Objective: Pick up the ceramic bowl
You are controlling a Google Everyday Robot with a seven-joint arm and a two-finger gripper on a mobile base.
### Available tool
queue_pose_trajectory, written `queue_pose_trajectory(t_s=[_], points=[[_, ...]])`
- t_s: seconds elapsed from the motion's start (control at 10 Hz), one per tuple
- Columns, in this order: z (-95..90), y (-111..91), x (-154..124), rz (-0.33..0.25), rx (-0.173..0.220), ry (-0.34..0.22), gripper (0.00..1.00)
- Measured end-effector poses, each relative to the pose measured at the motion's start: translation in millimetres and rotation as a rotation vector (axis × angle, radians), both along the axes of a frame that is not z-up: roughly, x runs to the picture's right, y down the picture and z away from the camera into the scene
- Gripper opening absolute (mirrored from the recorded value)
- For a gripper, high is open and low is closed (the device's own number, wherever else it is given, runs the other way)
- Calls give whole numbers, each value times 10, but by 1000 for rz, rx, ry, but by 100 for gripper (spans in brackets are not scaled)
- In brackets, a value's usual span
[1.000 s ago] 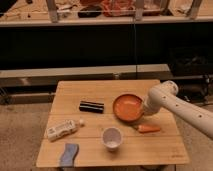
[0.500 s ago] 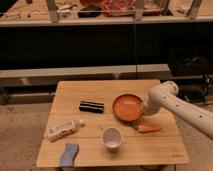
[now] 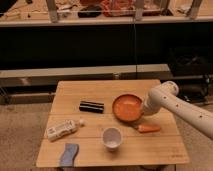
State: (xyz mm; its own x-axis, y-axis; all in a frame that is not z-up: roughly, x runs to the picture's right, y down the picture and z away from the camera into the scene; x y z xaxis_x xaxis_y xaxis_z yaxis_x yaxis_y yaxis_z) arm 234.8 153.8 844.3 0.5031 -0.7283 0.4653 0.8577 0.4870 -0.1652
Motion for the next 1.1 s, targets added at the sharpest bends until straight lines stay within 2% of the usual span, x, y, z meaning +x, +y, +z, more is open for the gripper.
queue_pose_trajectory(t_s=[1.1], points=[[0, -6, -22, -20, 3, -30, 1]])
